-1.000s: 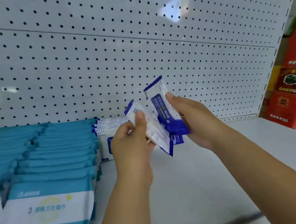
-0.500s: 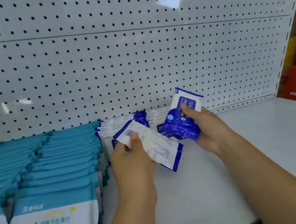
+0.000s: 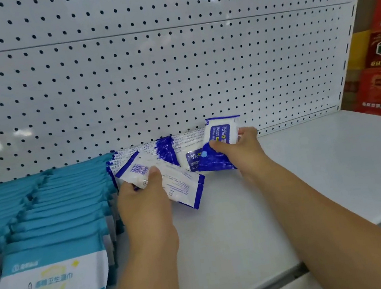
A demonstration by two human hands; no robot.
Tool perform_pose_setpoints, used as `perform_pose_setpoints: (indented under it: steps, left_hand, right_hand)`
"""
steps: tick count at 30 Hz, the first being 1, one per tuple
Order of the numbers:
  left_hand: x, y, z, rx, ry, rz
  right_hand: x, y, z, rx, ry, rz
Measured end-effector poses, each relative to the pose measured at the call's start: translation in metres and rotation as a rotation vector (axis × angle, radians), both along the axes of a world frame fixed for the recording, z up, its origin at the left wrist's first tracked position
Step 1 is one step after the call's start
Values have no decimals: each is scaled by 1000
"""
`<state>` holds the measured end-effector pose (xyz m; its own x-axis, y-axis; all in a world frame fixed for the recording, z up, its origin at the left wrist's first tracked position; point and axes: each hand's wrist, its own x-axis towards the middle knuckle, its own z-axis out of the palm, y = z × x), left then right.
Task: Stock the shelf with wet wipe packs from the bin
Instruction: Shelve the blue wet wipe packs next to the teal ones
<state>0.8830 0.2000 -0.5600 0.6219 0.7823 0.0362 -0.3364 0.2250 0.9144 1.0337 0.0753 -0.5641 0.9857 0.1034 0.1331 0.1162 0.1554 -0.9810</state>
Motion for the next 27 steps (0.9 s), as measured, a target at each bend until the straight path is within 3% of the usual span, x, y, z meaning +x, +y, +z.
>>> perform_pose_setpoints:
  steps: [6, 10, 15, 20, 25, 27]
  left_hand:
    - [-2, 2, -1, 136, 8, 174]
    - [-1, 2, -2, 165, 7, 252]
    - [-3, 2, -2, 164, 7, 272]
    - [-2, 1, -4, 167, 21, 250]
    - [-1, 3, -7, 132, 51, 228]
    - [-1, 4, -7, 127, 54, 221]
  right_hand:
    - [-5, -13, -1, -177, -418, -60]
    - [-11, -13, -3, -342, -456, 2]
    - [-15, -22, 3, -219, -425, -10]
    - [-9, -25, -2, -235, -385, 15]
    - [4, -17, -12, -474, -488, 25]
    - [8, -11, -14, -663, -574, -79]
